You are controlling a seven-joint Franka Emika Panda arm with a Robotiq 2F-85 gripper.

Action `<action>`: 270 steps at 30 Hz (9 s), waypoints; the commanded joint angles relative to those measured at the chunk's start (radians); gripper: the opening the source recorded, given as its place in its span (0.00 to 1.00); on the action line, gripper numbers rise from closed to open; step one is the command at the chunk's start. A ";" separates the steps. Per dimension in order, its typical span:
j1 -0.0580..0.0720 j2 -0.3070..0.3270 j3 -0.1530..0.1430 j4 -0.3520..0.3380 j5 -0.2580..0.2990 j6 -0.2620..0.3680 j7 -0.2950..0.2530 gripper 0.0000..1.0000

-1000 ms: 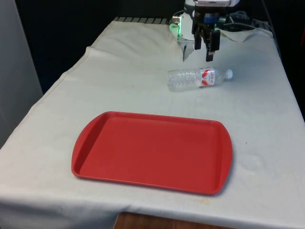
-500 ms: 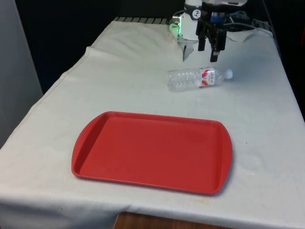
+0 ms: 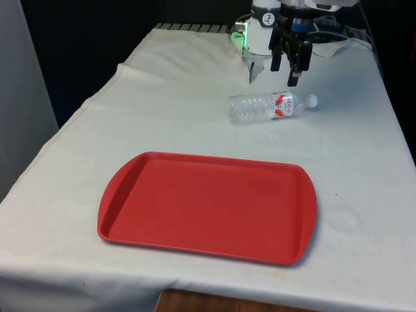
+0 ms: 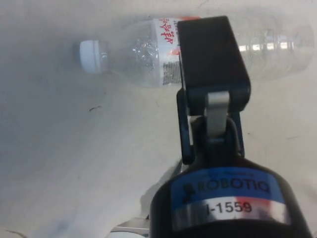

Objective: Place the bottle upright on the tray.

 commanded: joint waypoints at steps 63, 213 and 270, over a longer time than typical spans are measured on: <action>0.003 0.064 0.022 0.050 -0.709 -0.075 0.658 1.00; 0.008 0.473 0.309 0.237 -1.077 -0.605 1.192 0.16; -0.007 0.198 0.285 0.298 -0.789 -0.613 0.928 0.00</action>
